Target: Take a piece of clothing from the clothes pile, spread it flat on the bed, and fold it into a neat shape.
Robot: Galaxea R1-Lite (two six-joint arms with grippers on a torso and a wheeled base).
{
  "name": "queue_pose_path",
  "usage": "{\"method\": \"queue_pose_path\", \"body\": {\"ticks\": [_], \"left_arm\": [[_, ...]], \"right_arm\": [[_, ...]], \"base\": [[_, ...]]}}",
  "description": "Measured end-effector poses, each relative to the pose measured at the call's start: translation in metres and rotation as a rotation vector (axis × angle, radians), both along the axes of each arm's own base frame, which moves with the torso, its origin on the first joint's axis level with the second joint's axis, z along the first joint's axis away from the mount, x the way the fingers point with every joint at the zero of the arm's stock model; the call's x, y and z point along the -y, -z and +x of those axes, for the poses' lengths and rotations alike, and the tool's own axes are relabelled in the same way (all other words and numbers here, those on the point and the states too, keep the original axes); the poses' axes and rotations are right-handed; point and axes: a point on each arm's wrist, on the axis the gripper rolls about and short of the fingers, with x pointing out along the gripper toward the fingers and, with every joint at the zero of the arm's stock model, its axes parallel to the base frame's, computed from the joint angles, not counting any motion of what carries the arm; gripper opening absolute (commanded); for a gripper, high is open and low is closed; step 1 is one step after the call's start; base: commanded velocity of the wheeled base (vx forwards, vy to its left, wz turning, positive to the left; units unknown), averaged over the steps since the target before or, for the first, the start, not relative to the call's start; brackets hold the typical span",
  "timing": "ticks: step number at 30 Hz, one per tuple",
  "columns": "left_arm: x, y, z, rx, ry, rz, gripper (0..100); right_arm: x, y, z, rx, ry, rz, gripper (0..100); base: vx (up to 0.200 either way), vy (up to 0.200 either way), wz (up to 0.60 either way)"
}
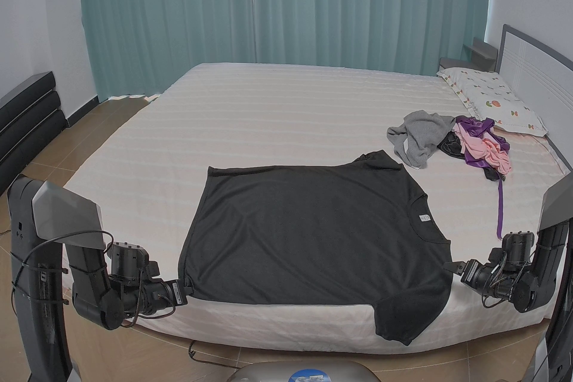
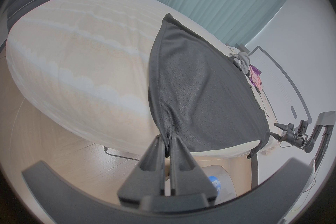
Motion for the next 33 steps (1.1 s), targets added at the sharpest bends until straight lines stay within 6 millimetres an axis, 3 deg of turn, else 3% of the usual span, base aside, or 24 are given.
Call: {"method": "queue_pose_path", "body": {"ticks": [15, 30, 31, 33], "left_arm": [[-0.01, -0.004, -0.013, 0.023, -0.035, -0.001, 0], [-0.01, -0.005, -0.014, 0.012, -0.076, -0.041, 0], [-0.01, -0.005, -0.014, 0.012, -0.076, -0.041, 0], [-0.01, -0.005, -0.015, 0.011, -0.076, -0.041, 0]], "right_arm": [[0.0, 0.002, 0.002, 0.0, -0.005, 0.004, 100], [-0.005, 0.008, 0.018, 0.03, -0.051, 0.039, 100], [-0.005, 0.009, 0.019, 0.03, -0.052, 0.042, 0], [-0.006, 0.01, 0.021, 0.031, -0.053, 0.043, 0]], "base": [[0.0, 0.0, 0.0], [0.0, 0.0, 0.0], [0.0, 0.0, 0.0], [0.0, 0.0, 0.0]]}}
